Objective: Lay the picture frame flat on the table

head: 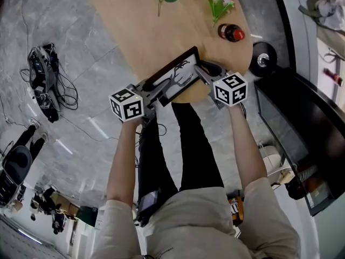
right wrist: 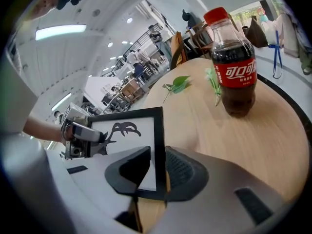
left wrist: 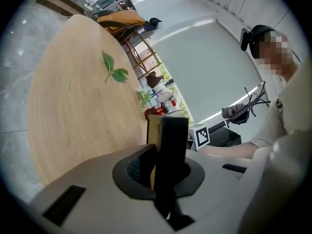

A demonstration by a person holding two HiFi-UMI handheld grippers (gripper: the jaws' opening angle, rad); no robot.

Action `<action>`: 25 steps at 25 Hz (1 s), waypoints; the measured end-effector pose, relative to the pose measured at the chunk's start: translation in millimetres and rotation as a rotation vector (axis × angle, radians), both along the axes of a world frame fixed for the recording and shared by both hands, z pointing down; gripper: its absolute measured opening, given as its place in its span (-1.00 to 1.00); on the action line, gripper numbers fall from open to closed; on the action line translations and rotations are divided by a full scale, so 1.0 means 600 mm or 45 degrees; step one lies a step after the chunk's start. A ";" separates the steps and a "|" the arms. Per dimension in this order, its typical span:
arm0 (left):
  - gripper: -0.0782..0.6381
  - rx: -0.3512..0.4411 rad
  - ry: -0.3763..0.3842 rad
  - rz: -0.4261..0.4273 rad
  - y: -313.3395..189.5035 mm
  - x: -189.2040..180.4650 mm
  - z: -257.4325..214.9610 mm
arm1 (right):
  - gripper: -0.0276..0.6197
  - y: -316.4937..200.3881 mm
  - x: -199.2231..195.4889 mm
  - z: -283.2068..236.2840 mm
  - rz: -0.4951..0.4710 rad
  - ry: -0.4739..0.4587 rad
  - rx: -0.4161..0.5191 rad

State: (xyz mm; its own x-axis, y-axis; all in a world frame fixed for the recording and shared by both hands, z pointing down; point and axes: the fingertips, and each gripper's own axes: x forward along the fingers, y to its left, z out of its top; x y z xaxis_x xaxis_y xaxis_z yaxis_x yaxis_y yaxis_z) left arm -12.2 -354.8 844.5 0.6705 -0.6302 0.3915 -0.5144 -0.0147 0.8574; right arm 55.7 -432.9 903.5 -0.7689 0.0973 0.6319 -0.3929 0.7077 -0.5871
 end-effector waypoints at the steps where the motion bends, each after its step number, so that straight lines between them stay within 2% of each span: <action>1: -0.70 -0.006 0.004 0.000 -0.001 0.001 0.004 | -0.56 0.000 0.002 0.005 0.013 0.008 -0.004; 5: -0.70 -0.039 0.020 -0.024 -0.008 -0.003 0.019 | -0.64 -0.007 0.008 0.017 0.031 0.062 0.022; 13: -0.70 -0.144 -0.064 -0.164 -0.029 -0.017 0.065 | -0.65 -0.020 0.018 0.043 0.104 0.224 0.058; 16: -0.70 -0.189 -0.075 -0.167 -0.029 -0.017 0.074 | -0.65 -0.019 0.020 0.050 0.131 0.265 0.060; 20: -0.64 -0.285 -0.043 -0.187 -0.022 -0.017 0.087 | -0.65 -0.013 0.024 0.058 0.133 0.318 0.073; 25: -0.58 -0.320 -0.065 -0.159 -0.015 -0.018 0.094 | -0.65 -0.012 0.024 0.066 0.131 0.346 0.074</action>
